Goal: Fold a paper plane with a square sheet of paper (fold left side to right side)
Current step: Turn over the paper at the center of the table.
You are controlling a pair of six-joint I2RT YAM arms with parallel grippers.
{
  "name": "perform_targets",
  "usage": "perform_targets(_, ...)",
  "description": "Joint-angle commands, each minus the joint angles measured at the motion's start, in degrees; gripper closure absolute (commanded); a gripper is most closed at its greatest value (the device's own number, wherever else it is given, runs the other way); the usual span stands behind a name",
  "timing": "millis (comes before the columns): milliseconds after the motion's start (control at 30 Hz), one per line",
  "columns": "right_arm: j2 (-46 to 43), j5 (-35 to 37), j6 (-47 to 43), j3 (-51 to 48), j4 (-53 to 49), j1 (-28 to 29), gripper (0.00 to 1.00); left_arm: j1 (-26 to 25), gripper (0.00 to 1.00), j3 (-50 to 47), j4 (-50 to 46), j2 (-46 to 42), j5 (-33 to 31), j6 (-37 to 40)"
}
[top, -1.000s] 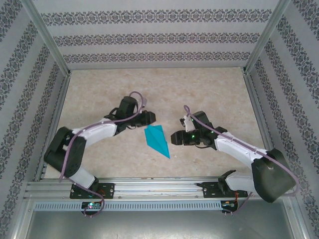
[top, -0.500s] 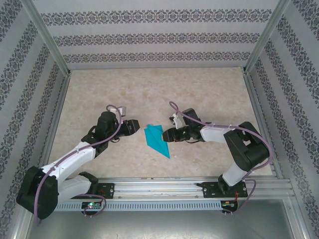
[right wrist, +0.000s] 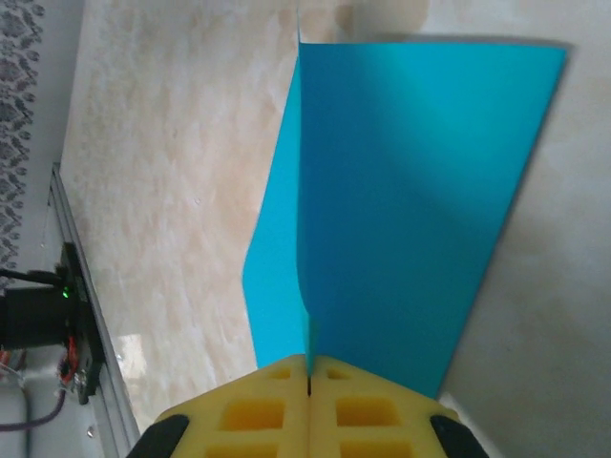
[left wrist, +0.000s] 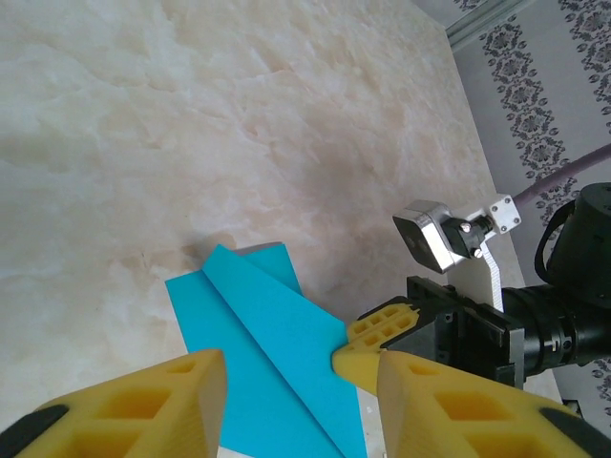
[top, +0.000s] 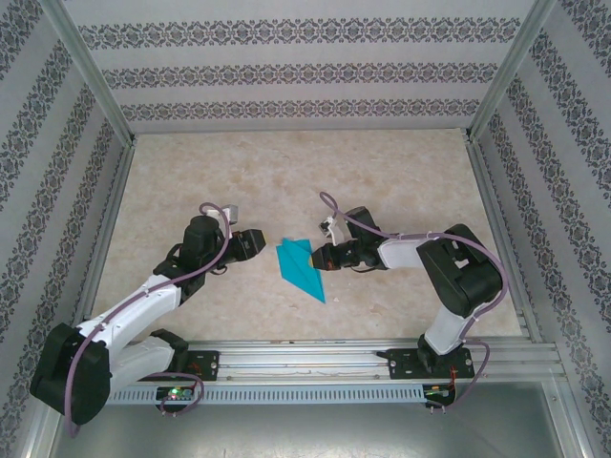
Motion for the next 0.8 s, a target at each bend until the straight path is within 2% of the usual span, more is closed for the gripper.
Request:
perform_targets(0,-3.51,-0.97,-0.13,0.19,1.99,-0.58,1.00,1.12,0.50,0.00,4.32,-1.74,0.63,-0.85)
perform_targets(133,-8.56,-0.99,0.34,-0.55,2.96,-1.45,1.00,1.81,0.33,-0.04,6.93,-3.42,1.22,-0.97)
perform_targets(200,-11.19,-1.17,0.97,-1.20,4.10,-2.08,1.00,2.20,0.29,-0.28,9.45,-4.14,2.53,-1.09)
perform_targets(500,-24.54,-3.45,8.15,-5.12,13.17,-7.61,1.00,2.77,0.29,2.41,19.36,-4.94,12.20,-3.40)
perform_targets(767,-35.83,-4.38,15.85,-7.51,19.72,-11.26,1.00,2.52,0.34,8.55,22.25,-2.16,22.54,-4.01)
